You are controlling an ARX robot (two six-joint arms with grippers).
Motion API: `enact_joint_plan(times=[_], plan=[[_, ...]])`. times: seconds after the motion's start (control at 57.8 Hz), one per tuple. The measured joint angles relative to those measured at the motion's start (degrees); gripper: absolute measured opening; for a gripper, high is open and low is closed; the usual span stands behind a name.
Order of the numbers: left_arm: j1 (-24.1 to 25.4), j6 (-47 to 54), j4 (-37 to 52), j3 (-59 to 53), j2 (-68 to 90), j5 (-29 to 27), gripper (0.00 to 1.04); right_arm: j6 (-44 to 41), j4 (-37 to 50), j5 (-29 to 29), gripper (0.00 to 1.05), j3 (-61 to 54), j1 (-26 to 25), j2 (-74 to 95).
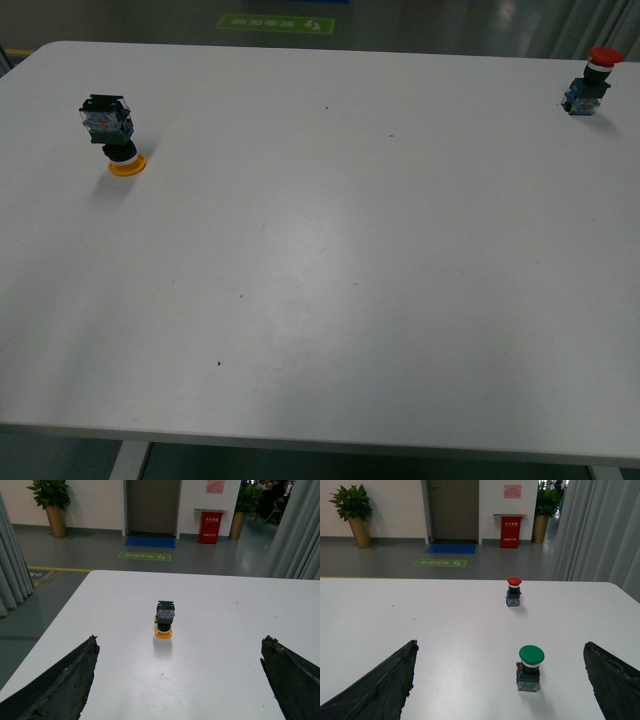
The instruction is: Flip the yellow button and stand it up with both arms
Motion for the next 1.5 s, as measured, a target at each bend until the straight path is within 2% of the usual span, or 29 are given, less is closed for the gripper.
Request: enact_joint_plan(times=[0.173,0.208,0.242,0.294,0.363,0.415,0.519,0.968,1.228,1.505], plan=[[-0.31,-0.74,-1.25,0.37,0.87,-1.38,0.98,0.0,0.0,0.0,0.97,0.0,0.0,0.0],[-0.2,-4.87,-8.57,3.1,4.57,-5.09,0.98,0.0,0.0,0.0,0.97,0.0,0.0,0.0],[1.11,-7.76,-13.29,5.6,9.03,-5.44,0.98,0.0,0.0,0.0,0.97,0.0,0.0,0.02],[4.61,-10.38,-15.56,8.26,16.87,-3.72,0.98,0.0,0.0,-0.02,0.97,0.0,0.0,-0.09],[12.66,-11.74,-10.14,11.78,30.08,3.65,0.98,0.0,0.0,0.0,0.97,0.0,0.0,-0.09],[15.98,-10.84,-4.7,14.53,38.07,6.12,0.98,0.0,0.0,0.02,0.97,0.0,0.0,-0.09],[17.59,-8.96,1.27,18.01,47.89,7.54,0.98,0.0,0.0,0.02,0.97,0.0,0.0,-0.09],[12.76,-2.25,17.55,34.16,81.57,7.02,0.98,0.0,0.0,0.0,0.97,0.0,0.0,-0.09],[11.02,-2.38,19.58,44.72,96.76,6.6,0.98,0.0,0.0,0.0,0.97,0.0,0.0,-0.09],[7.58,-2.29,19.96,50.82,103.86,6.58,0.98,0.0,0.0,0.0,0.97,0.0,0.0,-0.09]])
